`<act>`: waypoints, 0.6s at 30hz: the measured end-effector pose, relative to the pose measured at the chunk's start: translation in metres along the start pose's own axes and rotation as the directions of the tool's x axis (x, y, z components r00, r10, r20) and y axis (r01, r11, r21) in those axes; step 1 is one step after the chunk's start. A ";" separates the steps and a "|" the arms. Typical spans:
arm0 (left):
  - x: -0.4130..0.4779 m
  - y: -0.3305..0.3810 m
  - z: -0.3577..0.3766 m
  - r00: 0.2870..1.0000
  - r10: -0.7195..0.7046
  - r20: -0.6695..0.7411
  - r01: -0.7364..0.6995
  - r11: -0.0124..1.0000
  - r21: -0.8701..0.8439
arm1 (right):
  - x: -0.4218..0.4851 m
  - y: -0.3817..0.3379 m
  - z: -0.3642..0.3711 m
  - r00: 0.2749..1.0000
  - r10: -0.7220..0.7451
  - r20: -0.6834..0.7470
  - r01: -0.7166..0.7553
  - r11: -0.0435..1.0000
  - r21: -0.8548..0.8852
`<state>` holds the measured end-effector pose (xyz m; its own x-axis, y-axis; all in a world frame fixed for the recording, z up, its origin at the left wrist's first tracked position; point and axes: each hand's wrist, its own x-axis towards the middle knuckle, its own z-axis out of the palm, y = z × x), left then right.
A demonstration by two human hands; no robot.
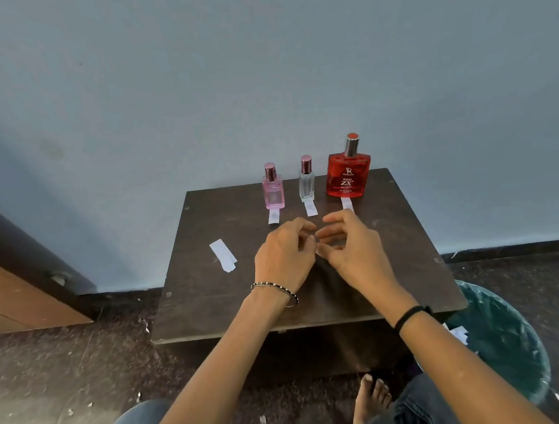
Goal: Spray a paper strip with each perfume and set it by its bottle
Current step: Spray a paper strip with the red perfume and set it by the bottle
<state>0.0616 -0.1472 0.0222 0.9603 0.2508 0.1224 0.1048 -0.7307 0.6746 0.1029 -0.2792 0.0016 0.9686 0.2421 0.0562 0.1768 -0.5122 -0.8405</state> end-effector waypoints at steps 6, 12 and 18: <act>-0.021 -0.048 -0.040 0.987 -0.004 -0.158 0.027 0.989 0.146 | -0.012 -0.036 0.046 0.973 -0.152 0.174 0.177 0.974 -0.138; -0.038 -0.105 -0.081 0.928 -0.176 -0.327 0.218 0.971 0.096 | -0.016 -0.057 0.089 0.902 -0.163 0.400 0.262 0.943 -0.207; -0.052 -0.122 -0.097 0.908 -0.299 -0.294 0.285 0.954 -0.092 | -0.039 -0.069 0.113 0.868 -0.194 0.457 0.344 0.898 -0.273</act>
<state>-0.0260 -0.0091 0.0042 0.7643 0.6330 0.1235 0.3495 -0.5675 0.7455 0.0330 -0.1599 -0.0038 0.7269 0.6859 -0.0340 0.5401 -0.6015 -0.5886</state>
